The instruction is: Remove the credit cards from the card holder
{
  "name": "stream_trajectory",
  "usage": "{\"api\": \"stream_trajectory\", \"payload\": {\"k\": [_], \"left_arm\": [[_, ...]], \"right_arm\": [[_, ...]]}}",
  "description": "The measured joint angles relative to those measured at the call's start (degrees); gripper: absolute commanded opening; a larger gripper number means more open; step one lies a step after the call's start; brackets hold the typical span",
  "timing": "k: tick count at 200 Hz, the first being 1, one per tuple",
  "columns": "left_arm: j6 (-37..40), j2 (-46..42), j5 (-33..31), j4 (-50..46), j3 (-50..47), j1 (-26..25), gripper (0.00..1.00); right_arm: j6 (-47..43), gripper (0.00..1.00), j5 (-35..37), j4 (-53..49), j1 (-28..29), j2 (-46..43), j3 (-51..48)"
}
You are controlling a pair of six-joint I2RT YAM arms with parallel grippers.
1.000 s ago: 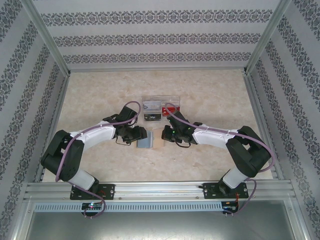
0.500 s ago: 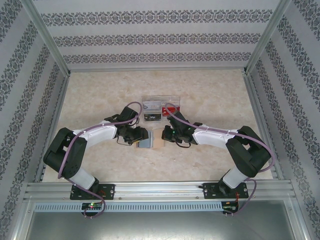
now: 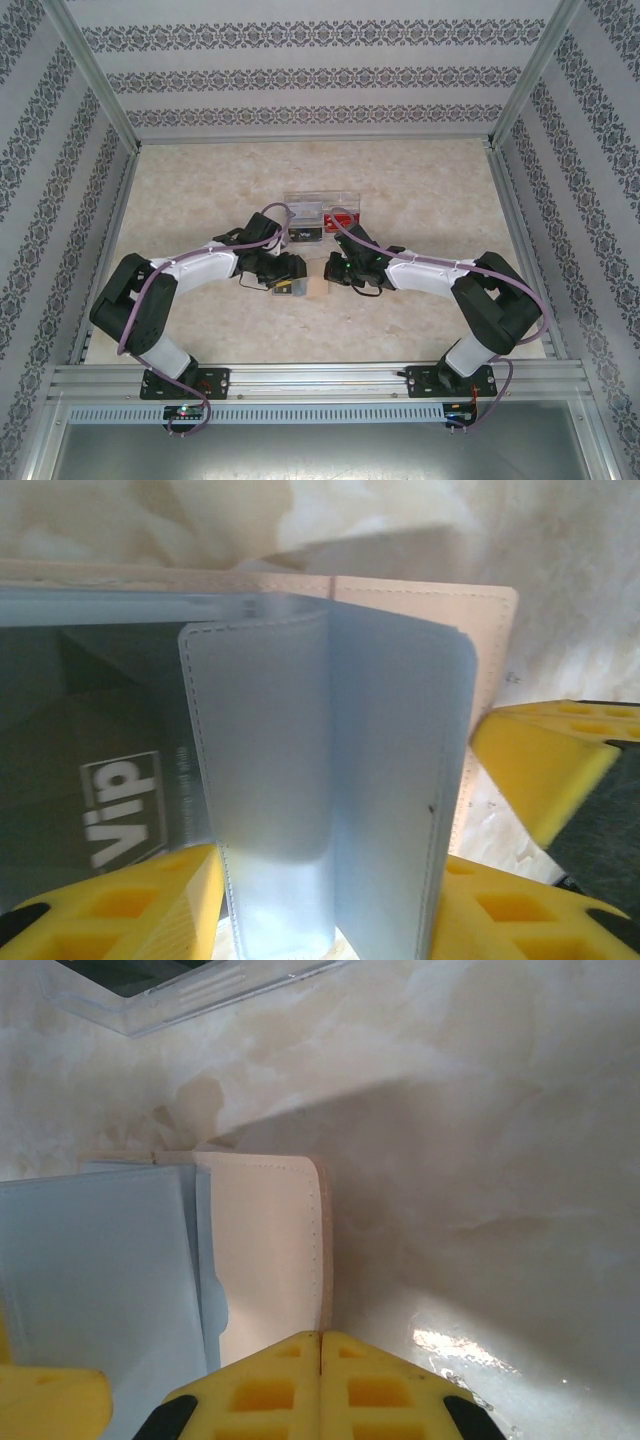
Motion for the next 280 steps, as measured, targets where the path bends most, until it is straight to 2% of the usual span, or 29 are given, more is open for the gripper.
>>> {"api": "stream_trajectory", "payload": {"k": [46,85,150,186,228,254,280], "left_arm": [[0.0,2.58,2.45,1.36,5.14,-2.56,0.49],[0.04,2.56,2.56,1.38,5.88,-3.19,0.45],[0.13,-5.05,2.62,1.36,3.78,2.82,0.45],[1.09,-5.05,-0.63,-1.11,1.81,3.26,0.44],[2.38,-3.78,-7.58,-5.84,1.36,3.72,0.43],[2.45,-3.39,-9.2,-6.38,0.79,3.74,0.43],[2.62,-3.04,-9.77,-6.4,0.44,3.74,0.36]], "right_arm": [[0.04,0.0,0.0,0.46,-0.37,0.0,-0.37],[0.46,0.0,0.02,0.48,-0.39,0.0,-0.74],[0.46,0.0,-0.02,0.46,-0.74,0.0,-0.74],[0.46,0.0,-0.02,0.44,-0.74,0.0,-0.72],[0.24,0.27,0.0,0.17,-0.74,0.15,-0.63],[-0.79,0.27,0.72,-1.53,-0.74,-0.04,-0.15],[-2.97,0.26,1.6,-3.54,-0.72,-1.84,1.38]]}}
